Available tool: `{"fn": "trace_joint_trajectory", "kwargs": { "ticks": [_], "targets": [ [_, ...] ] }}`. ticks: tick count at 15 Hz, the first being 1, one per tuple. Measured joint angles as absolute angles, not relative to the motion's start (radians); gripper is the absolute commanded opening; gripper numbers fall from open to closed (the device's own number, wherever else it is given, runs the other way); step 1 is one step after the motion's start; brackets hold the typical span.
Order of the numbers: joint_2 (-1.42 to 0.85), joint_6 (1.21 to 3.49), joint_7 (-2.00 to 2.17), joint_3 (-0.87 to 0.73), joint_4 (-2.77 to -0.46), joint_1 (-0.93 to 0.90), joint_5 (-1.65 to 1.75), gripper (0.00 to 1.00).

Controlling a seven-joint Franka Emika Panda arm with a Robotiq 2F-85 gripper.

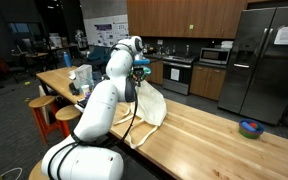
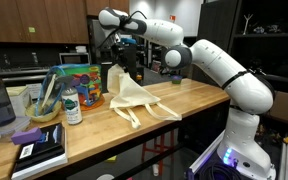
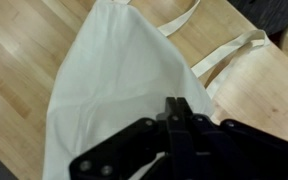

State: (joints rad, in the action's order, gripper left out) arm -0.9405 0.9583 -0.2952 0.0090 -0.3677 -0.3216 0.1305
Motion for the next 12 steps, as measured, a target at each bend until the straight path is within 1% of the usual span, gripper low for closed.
{"fn": "trace_joint_trajectory", "kwargs": {
  "ticks": [8, 12],
  "targets": [
    [-0.861, 0.777, -0.053, 0.115, -0.368, -0.295, -0.096, 0.01],
    [-0.836, 0.740, 0.068, 0.140, -0.368, -0.294, -0.168, 0.01]
  ]
}}
